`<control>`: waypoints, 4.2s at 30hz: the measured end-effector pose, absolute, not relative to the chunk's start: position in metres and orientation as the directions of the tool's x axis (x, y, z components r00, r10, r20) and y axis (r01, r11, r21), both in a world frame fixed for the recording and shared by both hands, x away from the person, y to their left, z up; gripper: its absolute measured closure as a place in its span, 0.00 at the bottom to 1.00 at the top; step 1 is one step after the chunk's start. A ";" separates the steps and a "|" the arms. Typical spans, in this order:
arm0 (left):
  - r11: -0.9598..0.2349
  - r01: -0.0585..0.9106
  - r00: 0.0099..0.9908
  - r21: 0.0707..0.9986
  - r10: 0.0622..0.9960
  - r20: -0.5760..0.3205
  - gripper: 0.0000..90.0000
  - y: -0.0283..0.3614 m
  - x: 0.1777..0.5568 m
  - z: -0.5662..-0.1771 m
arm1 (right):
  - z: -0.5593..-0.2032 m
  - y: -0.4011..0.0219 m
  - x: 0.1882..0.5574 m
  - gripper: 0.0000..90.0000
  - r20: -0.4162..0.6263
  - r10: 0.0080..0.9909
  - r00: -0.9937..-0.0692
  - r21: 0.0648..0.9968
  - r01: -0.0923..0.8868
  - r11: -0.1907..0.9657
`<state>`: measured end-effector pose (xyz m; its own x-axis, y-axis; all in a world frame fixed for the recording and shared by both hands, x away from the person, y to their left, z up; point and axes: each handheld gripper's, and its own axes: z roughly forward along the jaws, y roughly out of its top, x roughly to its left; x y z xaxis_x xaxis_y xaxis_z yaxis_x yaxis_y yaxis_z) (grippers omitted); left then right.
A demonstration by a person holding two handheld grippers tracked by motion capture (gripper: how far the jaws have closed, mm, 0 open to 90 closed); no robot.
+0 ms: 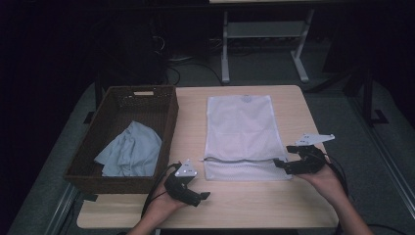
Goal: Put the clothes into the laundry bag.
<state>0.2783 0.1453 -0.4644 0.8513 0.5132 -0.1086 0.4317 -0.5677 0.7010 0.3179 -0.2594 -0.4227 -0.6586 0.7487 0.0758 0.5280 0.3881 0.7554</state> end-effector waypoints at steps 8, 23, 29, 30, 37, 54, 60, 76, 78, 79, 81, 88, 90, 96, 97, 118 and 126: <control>-0.571 0.431 0.853 0.699 0.512 -0.107 0.14 0.145 0.278 -0.464 | -0.413 -0.257 0.340 0.35 0.057 0.762 -0.645 0.754 0.528 0.390; -0.571 0.434 0.851 0.697 0.513 -0.110 0.14 0.144 0.278 -0.464 | -0.422 -0.248 0.396 0.71 0.060 0.805 -0.591 0.740 0.568 0.361; -0.575 0.435 0.852 0.693 0.511 -0.110 0.14 0.144 0.279 -0.465 | -0.440 -0.249 0.416 0.83 0.062 0.844 -0.532 0.730 0.601 0.326; -0.576 0.434 0.853 0.692 0.511 -0.110 0.14 0.144 0.279 -0.465 | -0.443 -0.250 0.418 0.86 0.060 0.850 -0.523 0.722 0.611 0.325; -0.574 0.433 0.852 0.694 0.512 -0.108 0.14 0.145 0.279 -0.465 | -0.461 -0.257 0.429 0.99 0.065 0.871 -0.487 0.688 0.654 0.315; -0.577 0.436 0.853 0.691 0.509 -0.113 0.14 0.143 0.278 -0.466 | -0.467 -0.270 0.432 0.99 0.056 0.882 -0.467 0.637 0.698 0.329; -0.573 0.436 0.852 0.693 0.511 -0.114 0.14 0.144 0.279 -0.465 | -0.466 -0.280 0.431 0.99 0.051 0.887 -0.460 0.627 0.706 0.330; -0.569 0.439 0.850 0.695 0.513 -0.117 0.14 0.144 0.280 -0.465 | -0.463 -0.314 0.427 0.99 0.035 0.910 -0.414 0.595 0.740 0.314; -0.567 0.440 0.850 0.696 0.514 -0.118 0.14 0.144 0.279 -0.465 | -0.463 -0.318 0.427 0.99 0.038 0.913 -0.405 0.592 0.745 0.306; -0.567 0.440 0.850 0.696 0.514 -0.118 0.14 0.144 0.279 -0.465 | -0.463 -0.318 0.427 0.99 0.038 0.913 -0.405 0.592 0.745 0.306; -0.570 0.440 0.850 0.694 0.513 -0.117 0.14 0.145 0.279 -0.465 | -0.462 -0.326 0.427 0.99 0.032 0.920 -0.391 0.586 0.753 0.299; -0.568 0.439 0.850 0.696 0.513 -0.117 0.14 0.144 0.280 -0.465 | -0.461 -0.343 0.424 0.99 0.028 0.934 -0.355 0.571 0.773 0.276; -0.567 0.440 0.849 0.696 0.515 -0.118 0.14 0.144 0.279 -0.465 | -0.461 -0.347 0.424 0.99 0.025 0.938 -0.345 0.567 0.778 0.271; -0.570 0.439 0.850 0.695 0.514 -0.116 0.14 0.145 0.279 -0.465 | -0.460 -0.356 0.423 0.99 0.013 0.944 -0.330 0.562 0.783 0.266; -0.568 0.439 0.850 0.696 0.514 -0.116 0.14 0.145 0.279 -0.465 | -0.460 -0.361 0.423 0.99 0.008 0.947 -0.321 0.562 0.785 0.261; -0.569 0.439 0.851 0.695 0.513 -0.117 0.14 0.144 0.279 -0.465 | -0.461 -0.396 0.413 0.99 0.038 0.972 -0.233 0.591 0.789 0.166; -0.566 0.443 0.847 0.695 0.518 -0.118 0.14 0.145 0.279 -0.464 | -0.443 -0.383 0.392 0.86 0.080 0.949 -0.305 0.660 0.730 0.179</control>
<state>0.2794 0.1446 -0.4642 0.8474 0.5177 -0.1177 0.4425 -0.5663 0.6954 0.3921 -0.3827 -0.4426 -0.3052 0.9489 0.0800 0.7297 0.1791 0.6599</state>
